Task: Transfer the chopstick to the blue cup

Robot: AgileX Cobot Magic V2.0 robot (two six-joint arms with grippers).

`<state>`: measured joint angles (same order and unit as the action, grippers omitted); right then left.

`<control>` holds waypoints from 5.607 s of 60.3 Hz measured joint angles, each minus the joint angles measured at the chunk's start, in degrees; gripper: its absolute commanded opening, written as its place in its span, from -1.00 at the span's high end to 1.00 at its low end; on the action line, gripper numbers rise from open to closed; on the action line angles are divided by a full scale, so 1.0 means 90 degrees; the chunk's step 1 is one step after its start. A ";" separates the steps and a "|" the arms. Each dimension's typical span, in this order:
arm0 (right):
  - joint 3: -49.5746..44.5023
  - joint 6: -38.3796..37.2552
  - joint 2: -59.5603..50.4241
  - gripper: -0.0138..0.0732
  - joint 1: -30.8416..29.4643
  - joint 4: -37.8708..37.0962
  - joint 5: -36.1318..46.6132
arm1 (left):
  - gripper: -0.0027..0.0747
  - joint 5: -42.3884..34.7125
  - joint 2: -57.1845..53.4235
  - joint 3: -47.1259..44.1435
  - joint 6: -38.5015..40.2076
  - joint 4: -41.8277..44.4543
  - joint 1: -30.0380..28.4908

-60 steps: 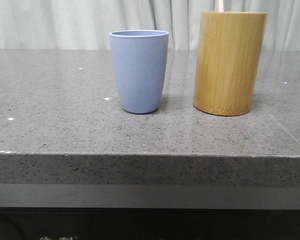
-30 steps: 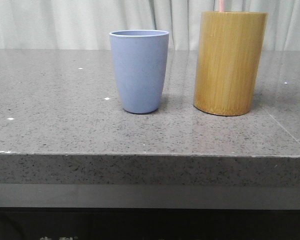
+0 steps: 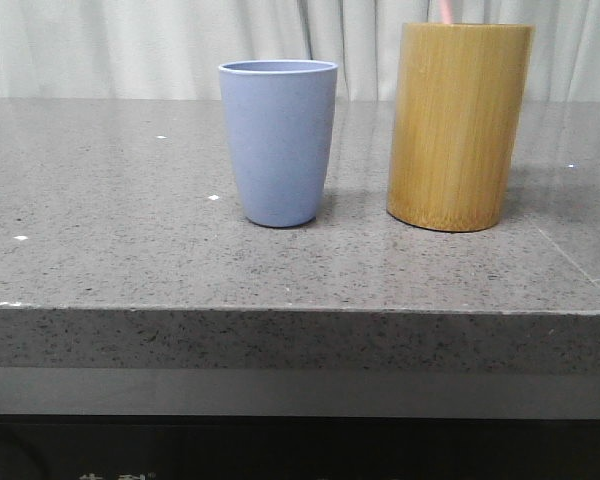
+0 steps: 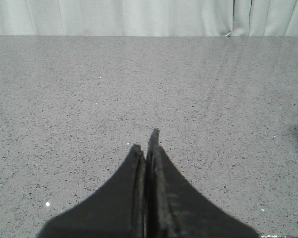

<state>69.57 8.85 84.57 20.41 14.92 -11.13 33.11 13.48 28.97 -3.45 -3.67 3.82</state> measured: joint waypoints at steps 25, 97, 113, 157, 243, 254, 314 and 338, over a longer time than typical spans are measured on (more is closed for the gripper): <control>0.0000 0.0000 -0.0880 0.92 0.0011 -0.0071 0.0667 | 0.98 0.0000 0.0000 0.0000 0.0000 0.0000 0.0000; 0.0010 0.0000 0.0444 0.41 0.2088 -0.0071 0.2465 | 0.98 0.0000 0.0000 0.0000 0.0000 0.0000 0.0000; 0.0010 0.0000 0.0444 0.04 0.2088 -0.0071 0.2465 | 0.98 0.0000 0.0000 0.0000 0.0000 0.0000 0.0000; 0.2169 0.0126 -0.0513 0.95 0.0567 -0.0097 -0.2625 | 0.98 -0.0013 0.0000 0.0000 0.0000 0.0000 0.0000; -0.5254 0.0168 -0.8043 0.95 -0.1328 0.0007 -0.0567 | 0.98 -0.0037 0.0000 0.0000 0.0000 0.0000 0.0000; -0.5254 0.0168 -0.8043 0.95 -0.1328 0.0020 -0.0541 | 0.98 -0.0037 0.0000 0.0000 0.0000 0.0000 0.0000; -0.5254 0.0168 -0.8043 0.95 -0.1328 0.0020 -0.0528 | 0.98 -0.1023 -0.1534 -0.1916 0.0000 0.0000 -0.0059; -0.5254 0.0168 -0.8043 0.95 -0.1328 0.0020 -0.0528 | 0.98 -0.2726 -0.1534 -0.3226 0.0000 -0.0024 -0.0059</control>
<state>22.29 10.36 12.18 8.46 15.10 -15.89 8.58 -0.33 -0.06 -3.45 -3.89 3.29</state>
